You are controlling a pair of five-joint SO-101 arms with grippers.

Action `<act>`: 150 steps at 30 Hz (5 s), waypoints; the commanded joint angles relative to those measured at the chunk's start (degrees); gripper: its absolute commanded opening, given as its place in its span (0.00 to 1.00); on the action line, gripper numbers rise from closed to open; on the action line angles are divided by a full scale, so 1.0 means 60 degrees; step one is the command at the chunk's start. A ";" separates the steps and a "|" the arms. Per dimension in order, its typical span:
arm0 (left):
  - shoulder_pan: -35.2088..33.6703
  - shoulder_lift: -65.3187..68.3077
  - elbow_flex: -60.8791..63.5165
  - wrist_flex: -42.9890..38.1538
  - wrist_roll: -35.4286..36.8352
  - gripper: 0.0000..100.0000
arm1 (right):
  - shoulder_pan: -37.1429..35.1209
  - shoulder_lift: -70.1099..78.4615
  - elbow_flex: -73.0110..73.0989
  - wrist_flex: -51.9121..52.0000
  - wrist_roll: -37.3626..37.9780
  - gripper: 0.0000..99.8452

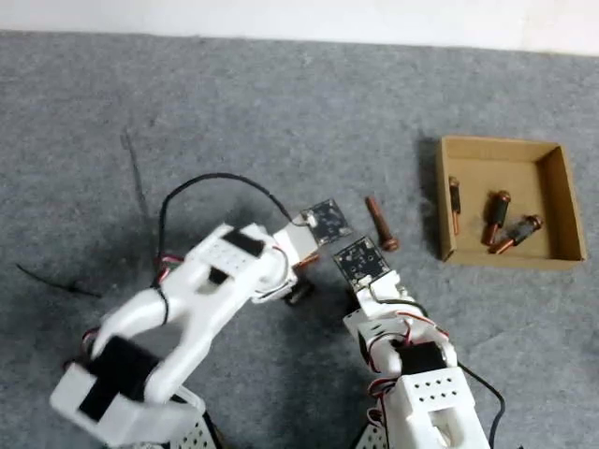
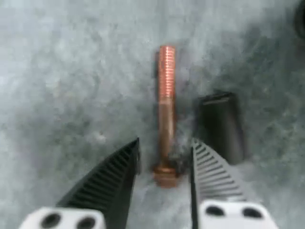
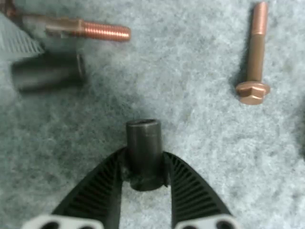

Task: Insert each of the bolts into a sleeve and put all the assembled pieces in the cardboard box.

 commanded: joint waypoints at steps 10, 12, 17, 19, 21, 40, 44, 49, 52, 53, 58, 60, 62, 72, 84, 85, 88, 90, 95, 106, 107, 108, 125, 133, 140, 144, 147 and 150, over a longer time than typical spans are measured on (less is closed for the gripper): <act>-0.0037 0.0711 -0.0930 0.0938 -0.0073 0.12 | 0.0095 -0.0154 -0.0095 0.0022 -0.0044 0.00; -0.0051 0.0711 -0.0945 0.0952 -0.0073 0.02 | 0.0095 -0.0154 -0.0095 0.0022 -0.0044 0.00; -0.0081 0.0681 -0.0930 0.0938 -0.0073 0.00 | 0.0095 -0.0154 -0.0095 0.0007 -0.0044 0.00; -0.0125 0.0652 -0.0901 0.0938 -0.0059 0.00 | 0.0095 -0.0154 -0.0081 -0.0007 -0.0044 0.00; -0.0549 0.0520 -0.0901 0.0938 -0.0044 0.00 | 0.0110 -0.0154 -0.0081 -0.0007 -0.0044 0.00; -0.5443 -0.0681 -0.3524 0.6110 -0.8689 0.01 | 0.0081 -0.0154 -0.0081 -0.0022 -0.0044 0.00; -0.5516 0.1209 -0.5150 0.6110 -0.6681 0.11 | 0.0081 -0.0154 -0.0066 -0.0022 -0.0044 0.00; -0.5722 0.2718 -0.7348 0.6110 -0.1788 0.26 | 0.0081 -0.0154 -0.0066 -0.0022 -0.0044 0.00; -0.5722 0.3026 -0.8315 0.6300 0.2242 0.27 | 0.0081 -0.0154 -0.0066 -0.0022 -0.0044 0.00; -0.5722 0.3026 -0.8432 0.6667 0.3736 0.27 | 0.0081 -0.0154 -0.0051 -0.0022 -0.0044 0.00; -0.5267 0.2747 -0.8505 0.8674 0.9304 0.27 | 0.0066 -0.0154 -0.0051 -0.0022 -0.0044 0.00; -0.5077 0.2777 -0.8418 0.8689 1.0286 0.27 | 0.0066 -0.0154 -0.0051 -0.0022 -0.0044 0.00; -0.5092 0.2908 -0.8418 0.8674 1.0623 0.27 | 0.0066 -0.0154 -0.0051 -0.0022 -0.0044 0.00; -0.5238 0.4564 -0.8476 0.8689 1.3011 0.27 | 0.0066 -0.0154 -0.0051 -0.0022 -0.0044 0.00; -0.5722 0.6322 -0.8447 0.7150 1.3216 0.27 | 0.0066 -0.0154 -0.0037 -0.0022 -0.0029 0.00; -0.5722 0.6366 -0.8447 0.7150 1.3216 0.27 | 0.0066 -0.0154 -0.0037 -0.0022 -0.0029 0.00; -0.5722 0.6498 -0.8447 0.7121 1.3216 0.27 | 0.0066 -0.0154 -0.0037 -0.0022 -0.0029 0.00; -0.5722 0.6601 -0.8520 0.7077 1.3216 0.27 | 0.0066 -0.0154 -0.0037 -0.0022 -0.0029 0.00; -0.5722 0.6674 -0.8520 0.7062 1.3905 0.24 | 0.0066 -0.0154 -0.0037 -0.0022 -0.0029 0.00; -0.5912 0.6674 -0.8711 0.6740 1.3934 0.00 | 0.0066 -0.0154 -0.0037 -0.0022 -0.0029 0.00; -0.5927 0.6674 -0.8755 0.6740 1.3919 0.00 | 0.0066 -0.0154 -0.0037 -0.0022 -0.0029 0.00; -0.5927 0.6645 -0.8784 0.6725 1.3905 0.00 | 0.0066 -0.0154 -0.0037 -0.0022 -0.0029 0.00; -0.5795 0.0886 -0.8930 0.6989 1.0593 0.00 | 0.0066 -0.0168 -0.0081 0.0007 -0.0059 0.00; -0.4930 -0.4725 -0.3714 0.4337 1.0388 0.00 | -0.0344 -0.2527 -0.0007 0.0066 -0.0103 0.00; -0.2967 -1.0484 0.1707 0.1993 1.0505 0.00 | -0.1399 -0.5868 0.0828 0.2674 -0.0103 0.00; -0.1853 -1.2330 0.3348 0.0938 1.1473 0.00 | -0.2029 -0.5575 0.0842 0.2147 -0.0103 0.00; -0.1663 -1.2886 0.3744 0.0469 1.1590 0.00 | -0.2264 -0.5912 0.0886 0.1531 -0.0103 0.00; -0.1663 -1.2974 0.3832 0.0440 1.1619 0.00 | -0.2454 -0.5839 0.0901 0.0696 -0.0088 0.00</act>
